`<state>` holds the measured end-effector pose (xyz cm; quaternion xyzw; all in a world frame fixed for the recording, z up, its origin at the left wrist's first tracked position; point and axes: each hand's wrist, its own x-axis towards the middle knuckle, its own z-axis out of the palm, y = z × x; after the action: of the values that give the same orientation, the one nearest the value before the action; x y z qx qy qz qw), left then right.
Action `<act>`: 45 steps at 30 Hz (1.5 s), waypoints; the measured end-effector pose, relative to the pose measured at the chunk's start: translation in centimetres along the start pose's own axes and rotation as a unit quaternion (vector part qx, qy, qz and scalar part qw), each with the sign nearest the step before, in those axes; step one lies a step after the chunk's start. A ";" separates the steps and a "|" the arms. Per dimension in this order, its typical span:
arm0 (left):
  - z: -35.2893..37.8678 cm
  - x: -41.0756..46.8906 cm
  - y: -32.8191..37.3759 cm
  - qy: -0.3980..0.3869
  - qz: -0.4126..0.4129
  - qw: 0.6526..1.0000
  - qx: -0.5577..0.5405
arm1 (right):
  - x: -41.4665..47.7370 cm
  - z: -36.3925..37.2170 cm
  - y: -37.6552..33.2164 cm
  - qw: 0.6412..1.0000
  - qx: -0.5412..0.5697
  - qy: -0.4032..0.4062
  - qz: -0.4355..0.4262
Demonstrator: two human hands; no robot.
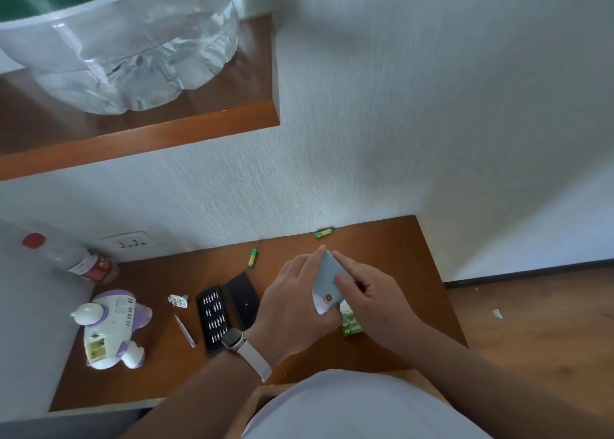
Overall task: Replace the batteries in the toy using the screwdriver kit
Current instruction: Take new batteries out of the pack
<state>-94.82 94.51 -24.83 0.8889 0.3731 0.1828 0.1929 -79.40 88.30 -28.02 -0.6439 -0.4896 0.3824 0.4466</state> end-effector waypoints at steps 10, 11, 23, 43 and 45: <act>1.5 0.4 -0.8 0.016 -0.057 0.996 -0.071 | 0.9 -0.4 0.5 0.999 0.018 -0.048 0.019; 1.5 0.5 -0.9 0.009 -0.077 0.991 -0.111 | 1.1 -0.6 0.4 0.998 0.051 -0.031 0.024; 2.3 -2.9 -5.1 -0.096 -0.336 0.849 -0.396 | 4.1 1.7 1.5 0.979 0.140 0.000 0.145; 10.9 -5.0 -14.0 -0.010 -0.508 0.792 -0.337 | 4.8 11.9 9.8 0.953 -0.193 -0.141 0.186; 11.4 -4.9 -14.0 -0.016 -0.502 0.807 -0.311 | 4.7 12.5 10.3 0.948 -0.228 -0.124 0.183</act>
<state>-100.98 97.68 -42.24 0.4729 0.6876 0.1527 0.5293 -87.02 94.14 -41.89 -0.7546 -0.4888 0.4129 0.1455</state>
